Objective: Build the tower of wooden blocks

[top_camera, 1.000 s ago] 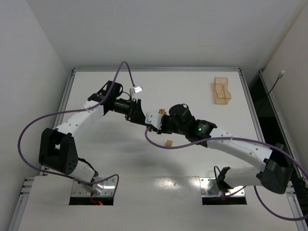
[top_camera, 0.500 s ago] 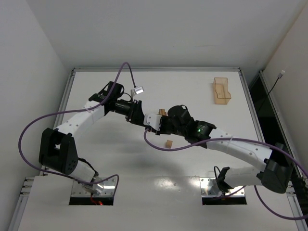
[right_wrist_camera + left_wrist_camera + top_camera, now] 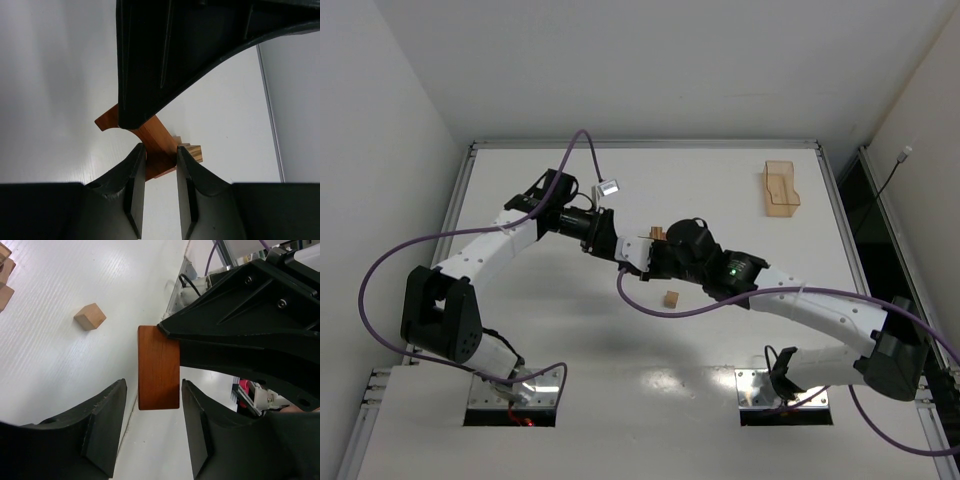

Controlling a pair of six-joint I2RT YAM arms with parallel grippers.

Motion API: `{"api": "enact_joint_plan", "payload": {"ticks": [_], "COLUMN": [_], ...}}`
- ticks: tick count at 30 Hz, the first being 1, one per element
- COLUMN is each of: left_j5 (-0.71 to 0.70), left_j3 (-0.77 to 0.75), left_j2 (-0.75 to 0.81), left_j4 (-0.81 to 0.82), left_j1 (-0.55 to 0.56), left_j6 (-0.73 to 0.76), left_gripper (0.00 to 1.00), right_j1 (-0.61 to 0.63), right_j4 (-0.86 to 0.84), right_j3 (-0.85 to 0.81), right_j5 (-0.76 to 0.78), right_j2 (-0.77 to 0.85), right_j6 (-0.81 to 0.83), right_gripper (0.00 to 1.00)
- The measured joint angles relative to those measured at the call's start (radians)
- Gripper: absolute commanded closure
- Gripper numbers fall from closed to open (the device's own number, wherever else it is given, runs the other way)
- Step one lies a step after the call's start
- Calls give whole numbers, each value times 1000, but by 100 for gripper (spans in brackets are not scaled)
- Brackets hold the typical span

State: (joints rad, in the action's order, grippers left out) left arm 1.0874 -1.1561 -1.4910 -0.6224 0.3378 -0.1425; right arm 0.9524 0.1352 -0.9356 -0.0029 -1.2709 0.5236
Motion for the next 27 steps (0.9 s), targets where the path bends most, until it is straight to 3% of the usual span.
{"api": "enact_joint_plan", "payload": {"ticks": [7,12,14,15,16,19,23,27], "left_j5": [-1,-1,-6,-13,-19,-87,-269,-472], "left_j3": [0,0,0,0,0,16,108,190], "left_j2": [0,0,0,0,1,26,114,199], "left_j4": [0,2,2,3,7,37,75,85], "left_j1": [2,4,4,4,4,14,14,14], "left_j6": [-5,-12,-19,-23,-30,-64,-125,-190], "left_gripper": [69,100,100,100,100,100,100,100], "right_j1": [8,8,8,8,8,10,12,-4], "right_j4": [1,3,5,5,8,10,8,23], "right_j3": [0,0,0,0,0,0,0,-17], "right_j5": [4,5,6,8,15,49,121,220], "right_j2": [0,0,0,0,0,-5,-4,-3], "right_j6": [-1,-2,-7,-9,-16,-45,-98,-188], "right_gripper": [100,100,100,94,77,46,29,23]}}
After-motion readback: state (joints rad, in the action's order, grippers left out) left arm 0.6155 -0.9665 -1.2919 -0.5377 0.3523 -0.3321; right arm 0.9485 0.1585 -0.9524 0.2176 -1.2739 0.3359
